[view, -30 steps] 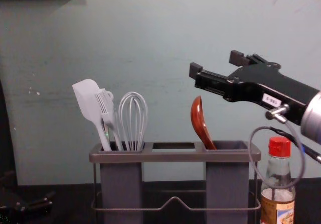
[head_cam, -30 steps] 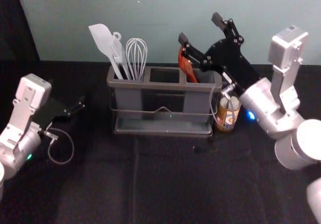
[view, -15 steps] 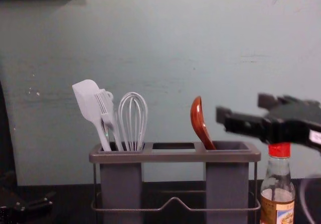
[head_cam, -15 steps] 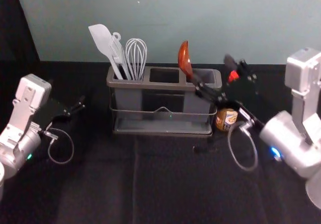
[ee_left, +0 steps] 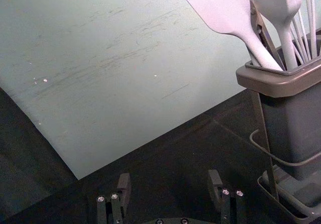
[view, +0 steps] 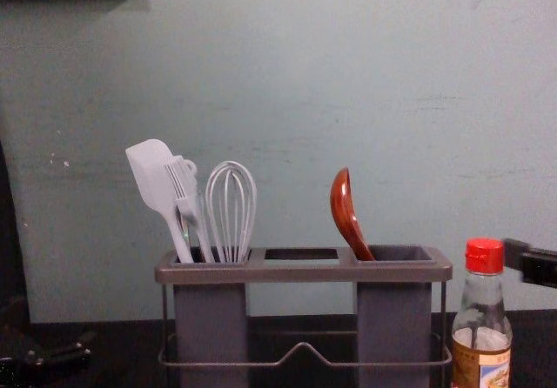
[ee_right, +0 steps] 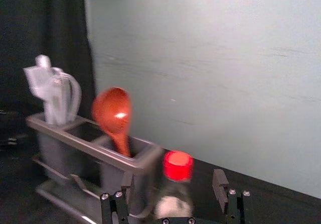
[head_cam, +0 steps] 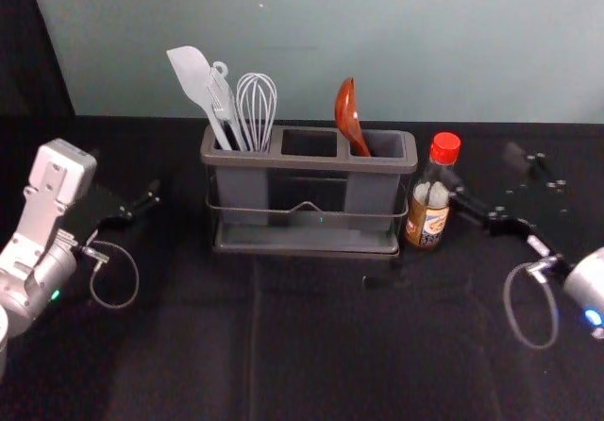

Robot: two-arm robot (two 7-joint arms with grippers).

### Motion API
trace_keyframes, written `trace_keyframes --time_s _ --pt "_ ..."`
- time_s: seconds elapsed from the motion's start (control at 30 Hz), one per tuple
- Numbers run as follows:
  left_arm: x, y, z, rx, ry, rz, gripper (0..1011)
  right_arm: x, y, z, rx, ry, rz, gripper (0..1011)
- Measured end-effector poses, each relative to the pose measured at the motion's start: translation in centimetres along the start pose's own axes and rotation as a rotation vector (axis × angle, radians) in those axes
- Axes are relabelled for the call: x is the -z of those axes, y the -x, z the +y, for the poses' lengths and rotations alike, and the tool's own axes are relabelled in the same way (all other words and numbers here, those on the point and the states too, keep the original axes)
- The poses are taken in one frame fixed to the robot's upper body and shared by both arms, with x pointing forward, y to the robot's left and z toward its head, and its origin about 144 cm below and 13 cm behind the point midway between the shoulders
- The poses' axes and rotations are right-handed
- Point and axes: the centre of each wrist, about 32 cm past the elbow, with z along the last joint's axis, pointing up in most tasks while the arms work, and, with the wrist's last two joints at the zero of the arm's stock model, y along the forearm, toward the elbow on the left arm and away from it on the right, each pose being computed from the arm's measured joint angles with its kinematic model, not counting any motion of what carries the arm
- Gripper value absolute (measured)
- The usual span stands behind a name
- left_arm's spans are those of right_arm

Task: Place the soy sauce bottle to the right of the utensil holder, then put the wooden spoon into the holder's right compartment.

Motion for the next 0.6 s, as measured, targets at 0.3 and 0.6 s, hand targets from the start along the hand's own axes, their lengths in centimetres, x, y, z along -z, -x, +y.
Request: trace_keyframes --time_s 0.3,0.6 --pt "0.0 0.0 0.0 0.0 0.0 0.0 1005 1.4 -3.1 0.1 0.104 0.034 -0.029 1002" --pt "0.0 0.0 0.0 0.0 0.0 0.0 1005 3.2 -4.5 2.2 0.143 0.07 -0.051 1002"
